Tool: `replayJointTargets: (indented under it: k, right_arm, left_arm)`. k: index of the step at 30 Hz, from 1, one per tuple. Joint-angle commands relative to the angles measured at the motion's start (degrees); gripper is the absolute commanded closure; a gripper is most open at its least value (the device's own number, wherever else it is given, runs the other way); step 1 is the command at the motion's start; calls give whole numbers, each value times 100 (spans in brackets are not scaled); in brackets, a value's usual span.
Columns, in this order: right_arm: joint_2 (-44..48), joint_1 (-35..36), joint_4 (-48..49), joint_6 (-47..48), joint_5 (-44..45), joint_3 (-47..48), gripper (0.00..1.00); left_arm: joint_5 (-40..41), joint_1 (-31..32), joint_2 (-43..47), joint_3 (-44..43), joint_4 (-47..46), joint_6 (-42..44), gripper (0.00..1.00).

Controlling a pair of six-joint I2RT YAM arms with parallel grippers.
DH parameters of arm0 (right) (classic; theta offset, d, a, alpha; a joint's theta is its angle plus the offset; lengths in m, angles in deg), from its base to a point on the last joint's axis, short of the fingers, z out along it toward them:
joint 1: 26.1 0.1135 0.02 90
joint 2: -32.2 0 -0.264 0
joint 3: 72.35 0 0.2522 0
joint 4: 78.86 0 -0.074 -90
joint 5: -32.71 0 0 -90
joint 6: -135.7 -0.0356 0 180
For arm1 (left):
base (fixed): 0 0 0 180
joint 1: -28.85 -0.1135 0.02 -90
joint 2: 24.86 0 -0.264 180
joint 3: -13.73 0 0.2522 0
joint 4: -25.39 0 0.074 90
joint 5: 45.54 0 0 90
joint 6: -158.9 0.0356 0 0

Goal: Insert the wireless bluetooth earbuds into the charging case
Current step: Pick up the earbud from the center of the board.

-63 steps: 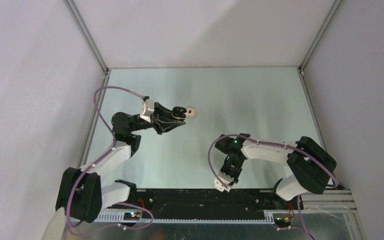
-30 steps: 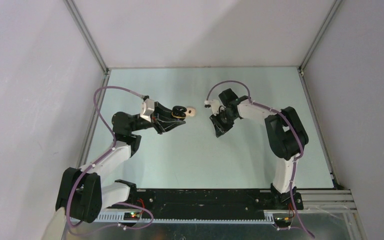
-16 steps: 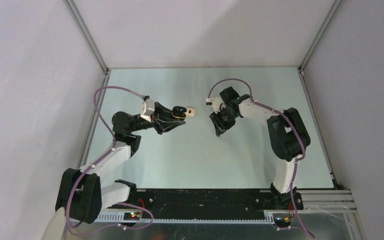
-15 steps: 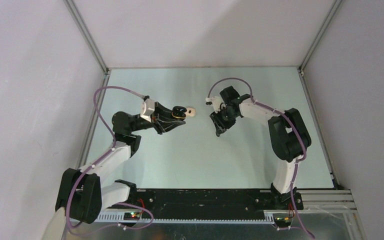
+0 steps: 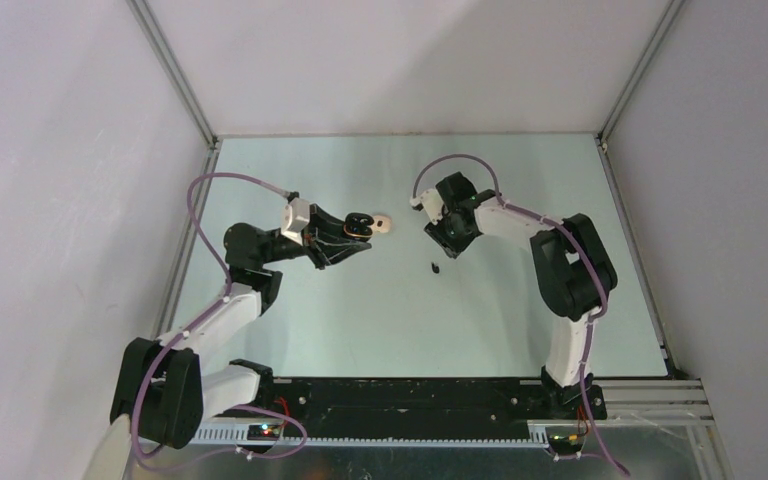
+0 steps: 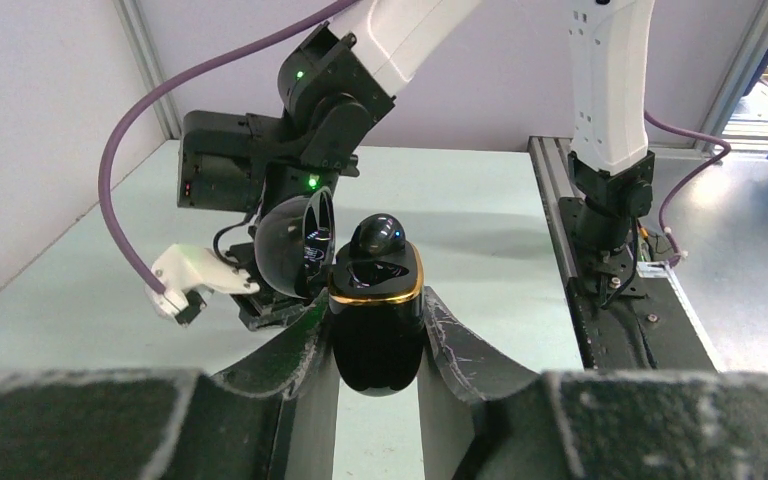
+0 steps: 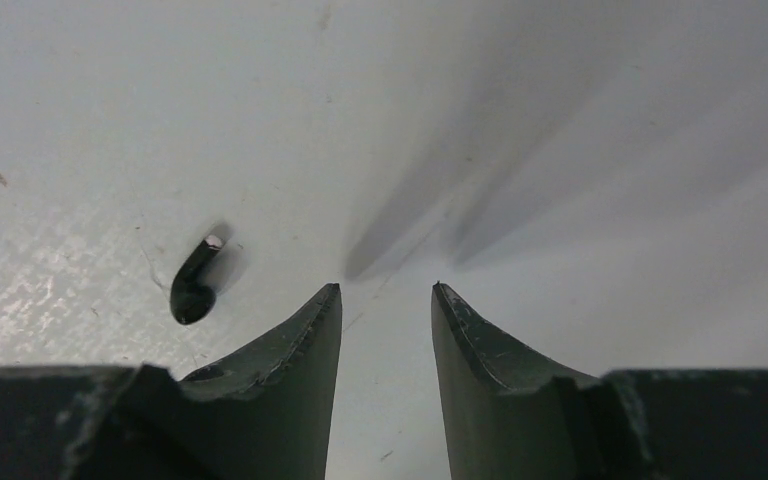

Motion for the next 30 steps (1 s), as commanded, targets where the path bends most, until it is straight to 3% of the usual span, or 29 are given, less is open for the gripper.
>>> replayJointTargets:
  k: [1, 21, 30]
  right_arm:
    - [-71, 237, -36, 168, 190, 186, 58]
    - [-120, 1113, -820, 413, 315, 92, 61]
    - [-16, 1348, -621, 319, 172, 41, 62]
  left_arm:
    - [105, 38, 159, 11, -118, 157, 89]
    - [79, 56, 286, 29, -35, 226, 89]
    - [79, 96, 272, 17, 19, 278, 89]
